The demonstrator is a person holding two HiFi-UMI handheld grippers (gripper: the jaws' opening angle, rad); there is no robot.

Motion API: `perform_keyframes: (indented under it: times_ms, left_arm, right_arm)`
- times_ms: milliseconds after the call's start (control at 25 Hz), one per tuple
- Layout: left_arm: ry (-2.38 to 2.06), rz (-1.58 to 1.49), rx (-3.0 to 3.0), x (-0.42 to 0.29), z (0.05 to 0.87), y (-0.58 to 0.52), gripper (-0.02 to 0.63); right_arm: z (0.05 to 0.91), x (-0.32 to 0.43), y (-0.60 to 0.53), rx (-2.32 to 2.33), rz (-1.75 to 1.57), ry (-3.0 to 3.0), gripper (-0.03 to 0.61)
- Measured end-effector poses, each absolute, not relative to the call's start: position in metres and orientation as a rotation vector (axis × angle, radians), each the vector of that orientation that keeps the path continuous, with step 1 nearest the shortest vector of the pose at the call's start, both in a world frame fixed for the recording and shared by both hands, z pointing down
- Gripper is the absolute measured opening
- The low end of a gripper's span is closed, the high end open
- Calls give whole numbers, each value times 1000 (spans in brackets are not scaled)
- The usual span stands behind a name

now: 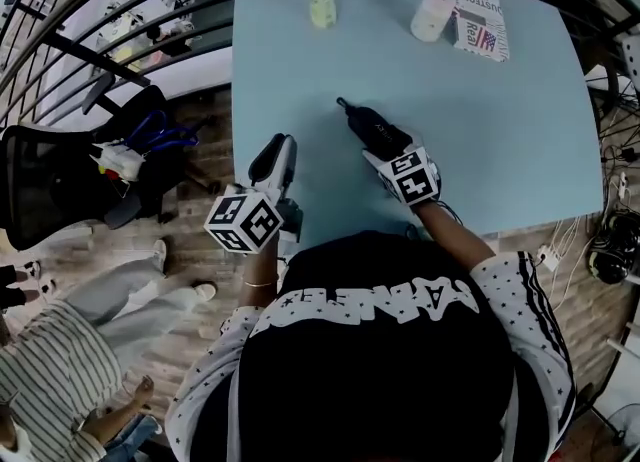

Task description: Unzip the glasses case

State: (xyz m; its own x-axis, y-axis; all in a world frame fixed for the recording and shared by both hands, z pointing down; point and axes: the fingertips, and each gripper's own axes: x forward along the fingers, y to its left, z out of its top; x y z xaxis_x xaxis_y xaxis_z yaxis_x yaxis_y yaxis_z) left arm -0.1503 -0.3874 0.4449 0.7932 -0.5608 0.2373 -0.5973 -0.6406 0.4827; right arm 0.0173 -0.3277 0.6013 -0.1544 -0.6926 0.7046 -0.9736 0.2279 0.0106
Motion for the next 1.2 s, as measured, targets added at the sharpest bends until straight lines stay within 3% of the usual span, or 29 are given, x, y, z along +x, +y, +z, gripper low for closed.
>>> perform_keyframes:
  times_ms: [600,1200]
  left_arm:
    - [-353,17,2191,-76,462,-335,0]
    - [-378,-33,2163,-68,461,-332,0]
  right_arm:
    - [493,-33,-314,1467,469,-2353,345]
    - [477,-91,-295,1201,209,-2482,353]
